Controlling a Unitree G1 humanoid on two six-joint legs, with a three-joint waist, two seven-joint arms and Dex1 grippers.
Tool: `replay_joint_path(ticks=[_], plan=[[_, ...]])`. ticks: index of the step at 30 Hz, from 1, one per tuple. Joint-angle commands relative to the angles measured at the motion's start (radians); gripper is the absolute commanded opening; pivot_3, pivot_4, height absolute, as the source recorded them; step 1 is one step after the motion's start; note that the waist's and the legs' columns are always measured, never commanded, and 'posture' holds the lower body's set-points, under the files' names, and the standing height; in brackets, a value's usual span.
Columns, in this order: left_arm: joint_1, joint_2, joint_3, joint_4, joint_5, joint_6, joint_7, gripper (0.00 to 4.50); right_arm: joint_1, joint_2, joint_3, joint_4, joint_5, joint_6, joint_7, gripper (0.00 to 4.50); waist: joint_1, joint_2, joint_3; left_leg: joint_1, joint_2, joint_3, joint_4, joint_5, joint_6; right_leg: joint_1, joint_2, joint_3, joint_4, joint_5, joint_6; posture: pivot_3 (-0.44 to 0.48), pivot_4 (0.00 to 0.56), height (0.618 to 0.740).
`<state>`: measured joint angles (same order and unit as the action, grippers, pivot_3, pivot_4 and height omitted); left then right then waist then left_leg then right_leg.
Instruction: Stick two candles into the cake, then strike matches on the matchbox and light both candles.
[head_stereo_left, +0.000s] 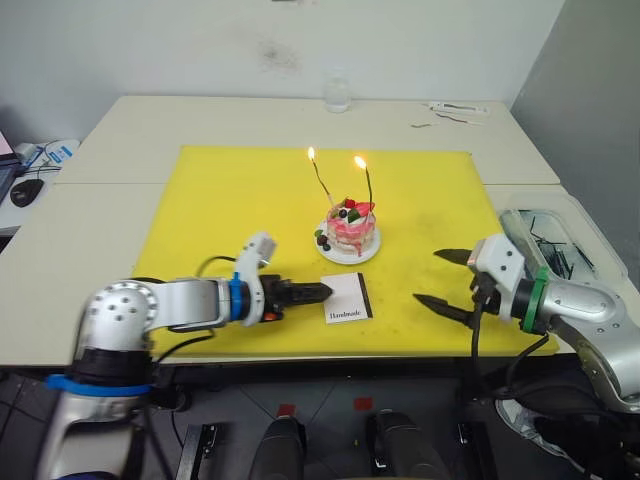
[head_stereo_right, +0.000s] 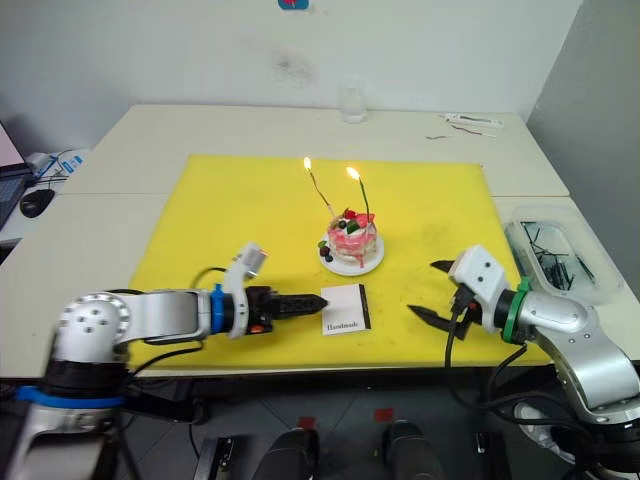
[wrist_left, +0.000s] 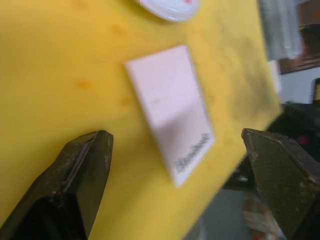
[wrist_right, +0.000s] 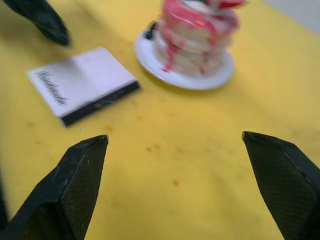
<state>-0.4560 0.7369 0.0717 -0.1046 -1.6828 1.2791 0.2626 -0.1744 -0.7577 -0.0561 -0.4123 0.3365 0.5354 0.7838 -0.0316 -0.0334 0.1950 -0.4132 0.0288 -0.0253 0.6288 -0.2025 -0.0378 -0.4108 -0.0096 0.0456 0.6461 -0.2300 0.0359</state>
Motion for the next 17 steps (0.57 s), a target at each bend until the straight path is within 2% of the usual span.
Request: replay_joint_path(ticks=[1,2,3,4,9,12,17], plan=[[-0.006,0.124,0.025,-0.118,0.36,-0.224,-0.313,4.48,0.012,0.018,-0.097,0.012,0.021,0.012,-0.054,4.5,0.002,0.0,0.0,-0.001,0.0,0.0,0.0,0.0,0.0,-0.001,0.0,0.0,0.0,0.0,0.0,0.0,0.15,0.74],[-0.005,0.145,0.002,-0.107,0.493,-0.332,-0.386,4.48,0.026,0.017,-0.109,0.018,0.021,0.01,-0.053,4.5,0.003,0.0,0.0,-0.002,0.0,0.001,0.0,0.0,0.0,-0.001,-0.001,0.0,-0.001,0.0,0.0,0.0,0.15,0.74],[-0.009,0.162,-0.045,-0.064,0.665,-0.477,-0.427,4.48,0.049,0.014,-0.119,0.017,0.023,-0.002,-0.043,4.5,0.005,0.001,0.0,-0.002,-0.002,0.001,-0.001,0.0,0.0,-0.002,-0.003,0.0,-0.001,0.0,0.0,0.0,0.15,0.74],[-0.012,0.162,-0.072,-0.027,0.782,-0.574,-0.452,4.48,0.065,0.011,-0.126,0.017,0.023,-0.014,-0.033,4.5,0.009,0.001,-0.001,-0.002,-0.003,0.003,-0.002,0.0,-0.001,-0.002,-0.004,0.0,-0.002,0.0,0.0,0.0,0.15,0.74],[-0.037,0.033,-0.09,0.202,1.116,-0.86,-0.436,4.48,0.14,0.026,-0.189,-0.046,0.095,0.011,-0.021,4.5,0.027,0.001,-0.001,-0.005,-0.004,0.004,-0.003,0.0,0.0,-0.003,-0.008,0.0,-0.004,0.0,0.0,0.0,0.15,0.74],[-0.051,-0.03,-0.076,0.287,1.215,-0.96,-0.468,4.48,0.167,0.032,-0.207,-0.067,0.113,0.025,-0.04,4.5,0.029,0.0,0.0,-0.006,-0.004,0.004,-0.002,0.0,0.0,-0.004,-0.008,-0.001,-0.004,0.0,0.001,0.0,0.15,0.74],[-0.079,-0.121,-0.019,0.37,1.221,-0.974,-0.554,4.48,0.196,0.044,-0.196,-0.105,0.099,0.035,-0.087,4.5,0.029,0.0,0.0,-0.006,-0.003,0.003,-0.001,0.0,0.0,-0.004,-0.006,-0.002,-0.002,0.0,0.002,0.0,0.15,0.74]])
